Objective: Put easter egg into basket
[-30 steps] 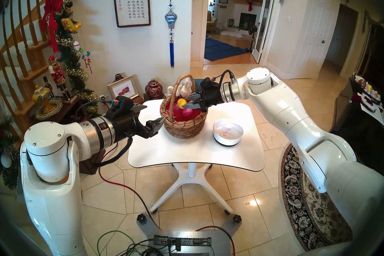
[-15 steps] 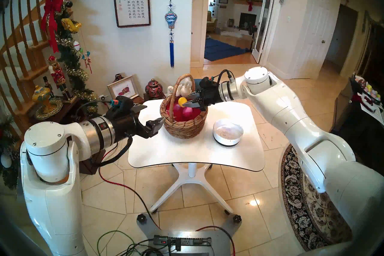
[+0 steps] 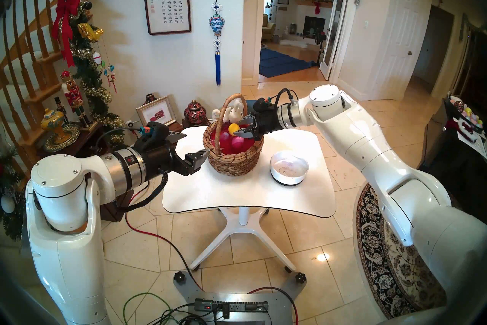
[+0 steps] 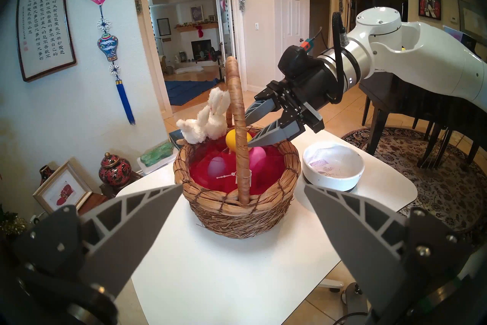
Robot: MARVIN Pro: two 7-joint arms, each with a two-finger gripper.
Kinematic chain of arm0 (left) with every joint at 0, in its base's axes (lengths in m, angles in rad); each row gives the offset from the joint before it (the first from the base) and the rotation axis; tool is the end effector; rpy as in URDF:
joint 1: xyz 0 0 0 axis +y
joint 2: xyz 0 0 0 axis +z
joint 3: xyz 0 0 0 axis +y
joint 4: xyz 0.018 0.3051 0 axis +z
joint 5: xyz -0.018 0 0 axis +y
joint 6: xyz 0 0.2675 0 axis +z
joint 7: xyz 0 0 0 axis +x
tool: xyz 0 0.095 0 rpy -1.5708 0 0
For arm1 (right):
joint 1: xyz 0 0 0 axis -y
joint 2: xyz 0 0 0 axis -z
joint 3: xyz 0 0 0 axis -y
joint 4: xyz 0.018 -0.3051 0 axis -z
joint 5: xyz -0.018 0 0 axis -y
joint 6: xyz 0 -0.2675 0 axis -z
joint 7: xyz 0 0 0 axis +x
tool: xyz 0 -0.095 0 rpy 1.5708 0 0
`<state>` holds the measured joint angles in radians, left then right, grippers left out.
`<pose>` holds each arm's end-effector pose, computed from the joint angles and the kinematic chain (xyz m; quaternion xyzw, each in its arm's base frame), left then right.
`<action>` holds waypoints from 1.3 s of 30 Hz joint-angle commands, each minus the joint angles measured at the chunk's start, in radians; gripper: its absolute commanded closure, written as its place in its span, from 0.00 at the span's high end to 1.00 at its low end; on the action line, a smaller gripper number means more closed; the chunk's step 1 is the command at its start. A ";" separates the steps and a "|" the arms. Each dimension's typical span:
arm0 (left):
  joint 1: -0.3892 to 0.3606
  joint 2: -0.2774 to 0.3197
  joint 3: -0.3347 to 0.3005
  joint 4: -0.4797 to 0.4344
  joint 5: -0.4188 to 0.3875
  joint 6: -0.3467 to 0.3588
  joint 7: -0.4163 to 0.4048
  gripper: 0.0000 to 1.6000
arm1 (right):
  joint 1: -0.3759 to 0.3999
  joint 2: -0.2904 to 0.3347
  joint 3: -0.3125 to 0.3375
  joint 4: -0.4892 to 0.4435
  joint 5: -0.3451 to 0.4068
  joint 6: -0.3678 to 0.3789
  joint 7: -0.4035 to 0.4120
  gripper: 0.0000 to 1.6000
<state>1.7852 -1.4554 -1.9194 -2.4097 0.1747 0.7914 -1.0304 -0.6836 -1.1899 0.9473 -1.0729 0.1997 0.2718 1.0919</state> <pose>0.2460 0.0364 -0.1780 0.7657 -0.2610 0.5713 0.1384 0.5161 0.0454 -0.1870 -0.6509 -0.5564 -0.4428 0.2658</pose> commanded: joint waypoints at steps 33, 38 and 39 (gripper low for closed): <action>-0.002 0.001 0.002 -0.005 0.000 -0.001 -0.001 1.00 | -0.303 0.315 0.281 -0.399 0.124 0.079 0.054 0.87; -0.002 0.001 0.002 -0.005 0.000 -0.001 -0.001 1.00 | -0.358 0.362 0.310 -0.424 0.149 0.095 0.043 0.87; -0.002 0.001 0.002 -0.005 0.000 -0.001 -0.001 1.00 | -0.368 0.370 0.313 -0.425 0.155 0.100 0.043 0.87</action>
<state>1.7852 -1.4554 -1.9196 -2.4096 0.1747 0.7913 -1.0305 -0.9485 -0.9230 1.1991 -1.4475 0.3158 0.3489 1.1550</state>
